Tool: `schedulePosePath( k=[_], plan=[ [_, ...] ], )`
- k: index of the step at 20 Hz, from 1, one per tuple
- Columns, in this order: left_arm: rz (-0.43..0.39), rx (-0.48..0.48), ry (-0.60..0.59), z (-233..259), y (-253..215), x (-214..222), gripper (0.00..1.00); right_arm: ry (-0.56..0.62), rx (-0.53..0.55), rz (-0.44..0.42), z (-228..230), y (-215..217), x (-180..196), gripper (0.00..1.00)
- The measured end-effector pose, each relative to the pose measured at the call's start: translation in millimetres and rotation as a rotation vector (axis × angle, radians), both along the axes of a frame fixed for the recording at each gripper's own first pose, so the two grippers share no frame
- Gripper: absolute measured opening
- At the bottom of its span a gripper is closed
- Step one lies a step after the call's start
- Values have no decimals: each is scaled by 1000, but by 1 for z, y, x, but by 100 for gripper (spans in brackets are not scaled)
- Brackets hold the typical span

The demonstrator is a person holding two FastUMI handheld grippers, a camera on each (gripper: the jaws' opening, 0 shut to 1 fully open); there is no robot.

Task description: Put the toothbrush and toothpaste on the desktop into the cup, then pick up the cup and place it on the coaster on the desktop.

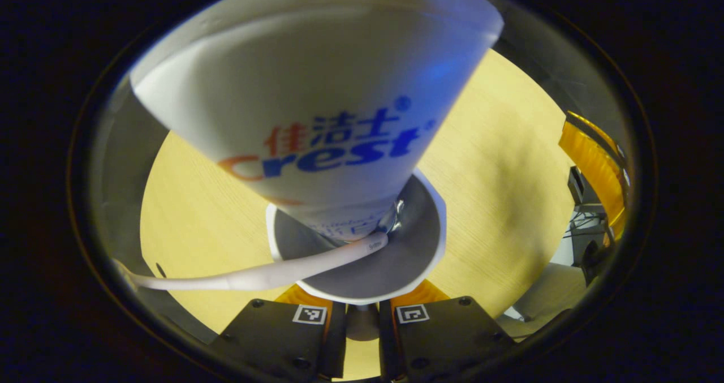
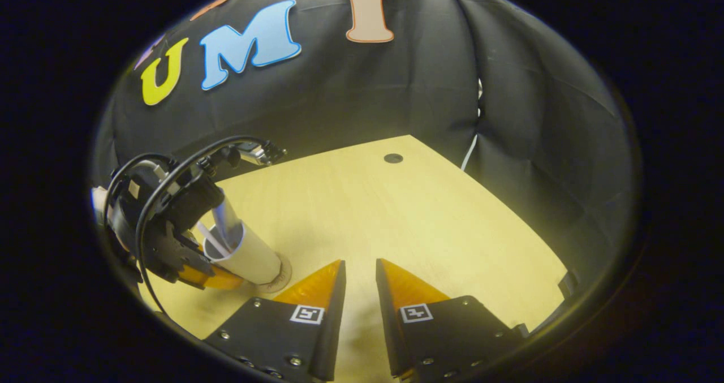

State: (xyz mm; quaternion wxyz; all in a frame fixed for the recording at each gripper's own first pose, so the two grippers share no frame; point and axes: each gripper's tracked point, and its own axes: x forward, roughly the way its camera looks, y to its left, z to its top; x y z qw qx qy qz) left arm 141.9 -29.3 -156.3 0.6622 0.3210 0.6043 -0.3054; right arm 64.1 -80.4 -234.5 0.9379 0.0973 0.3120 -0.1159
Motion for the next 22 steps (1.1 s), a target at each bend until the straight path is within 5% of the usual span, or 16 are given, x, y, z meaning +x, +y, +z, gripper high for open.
schedulePosePath(
  k=[8,14,18,22],
  plan=[
    [-5,15,23,6,14,4,31,10,8,8,-4,3,6,34],
    [7,-14,11,41,53,5,40,11,10,23,-5,11,8,34],
    [66,-67,21,77,99,-8,59,18,15,39,-6,19,7,34],
    [174,-149,10,127,162,-24,59,22,3,85,-3,33,5,34]
  ],
)
